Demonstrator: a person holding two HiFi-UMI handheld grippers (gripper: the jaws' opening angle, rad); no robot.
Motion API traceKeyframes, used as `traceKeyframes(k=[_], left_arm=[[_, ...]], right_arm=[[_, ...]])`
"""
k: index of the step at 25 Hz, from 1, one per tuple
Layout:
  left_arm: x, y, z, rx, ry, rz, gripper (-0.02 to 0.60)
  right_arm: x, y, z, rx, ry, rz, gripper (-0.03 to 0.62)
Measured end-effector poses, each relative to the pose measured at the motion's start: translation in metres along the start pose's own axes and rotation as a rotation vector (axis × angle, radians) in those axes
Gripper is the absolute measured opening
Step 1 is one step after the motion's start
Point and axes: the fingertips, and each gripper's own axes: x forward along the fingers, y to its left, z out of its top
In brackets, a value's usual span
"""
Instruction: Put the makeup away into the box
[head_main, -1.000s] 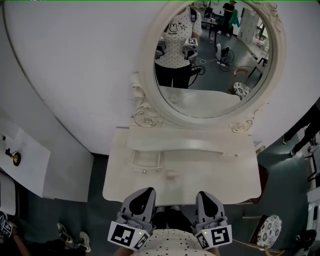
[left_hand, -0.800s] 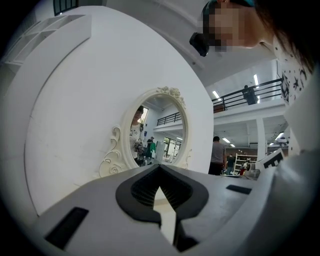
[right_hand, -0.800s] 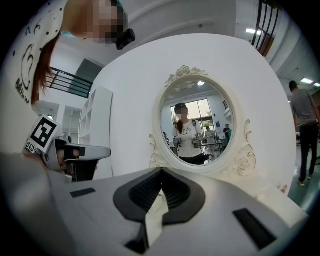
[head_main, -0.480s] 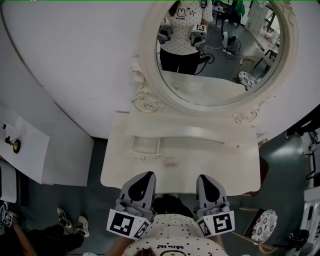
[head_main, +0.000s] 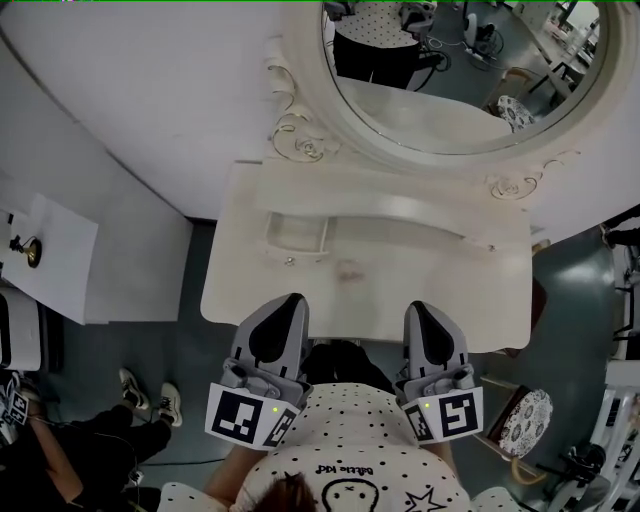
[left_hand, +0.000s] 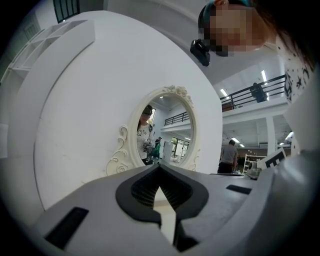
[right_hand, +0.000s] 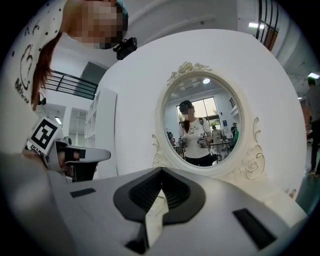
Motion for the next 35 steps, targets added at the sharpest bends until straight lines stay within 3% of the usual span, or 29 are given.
traceKeyframes(k=[5, 11, 15, 19, 28, 35], left_arm=[[0.003, 0.001, -0.001, -0.004, 0.004, 0.006, 0.005], [0.010, 0.003, 0.000, 0.000, 0.007, 0.015, 0.005], [0.015, 0.002, -0.001, -0.004, 0.012, 0.025, 0.005], [0.020, 0.003, -0.003, -0.009, 0.022, 0.038, 0.005], [0.038, 0.017, -0.010, -0.018, 0.056, 0.083, 0.005], [0.052, 0.028, -0.016, -0.035, 0.083, 0.112, 0.005]], right_arm=[[0.003, -0.001, -0.001, 0.001, 0.007, 0.010, 0.006], [0.019, -0.002, -0.009, -0.041, 0.042, 0.084, 0.011], [0.042, -0.005, -0.030, -0.135, 0.123, 0.163, 0.107], [0.069, -0.006, -0.062, -0.210, 0.222, 0.273, 0.124], [0.125, 0.001, -0.168, -0.273, 0.509, 0.490, 0.169], [0.145, 0.008, -0.223, -0.402, 0.644, 0.610, 0.186]])
